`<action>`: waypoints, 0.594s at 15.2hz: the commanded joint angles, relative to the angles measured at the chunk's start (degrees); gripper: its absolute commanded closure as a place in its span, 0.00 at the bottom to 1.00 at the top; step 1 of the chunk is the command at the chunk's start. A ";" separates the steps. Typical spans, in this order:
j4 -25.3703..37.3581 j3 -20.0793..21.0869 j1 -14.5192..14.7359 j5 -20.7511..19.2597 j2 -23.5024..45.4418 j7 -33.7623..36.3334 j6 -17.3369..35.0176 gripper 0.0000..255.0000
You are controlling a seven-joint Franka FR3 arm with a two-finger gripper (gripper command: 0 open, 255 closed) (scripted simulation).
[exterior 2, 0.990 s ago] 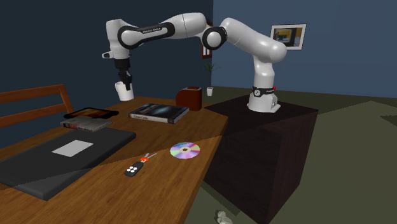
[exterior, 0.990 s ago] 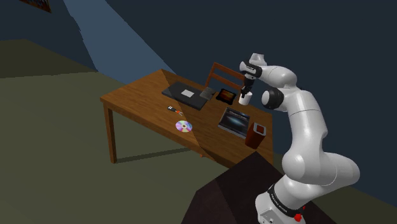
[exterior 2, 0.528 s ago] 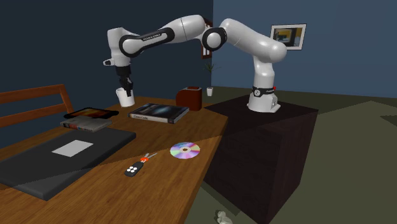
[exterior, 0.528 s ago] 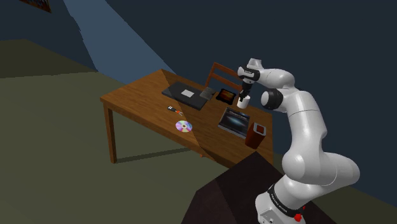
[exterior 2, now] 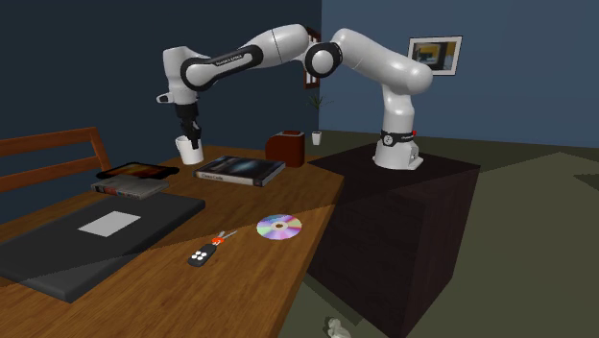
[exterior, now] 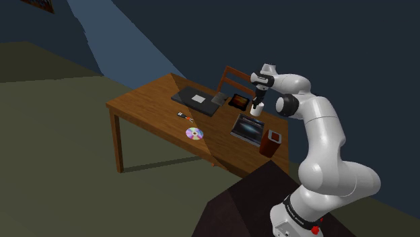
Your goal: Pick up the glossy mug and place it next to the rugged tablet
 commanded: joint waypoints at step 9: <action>2.23 -0.02 0.11 -0.03 -0.91 0.01 -3.11 0.00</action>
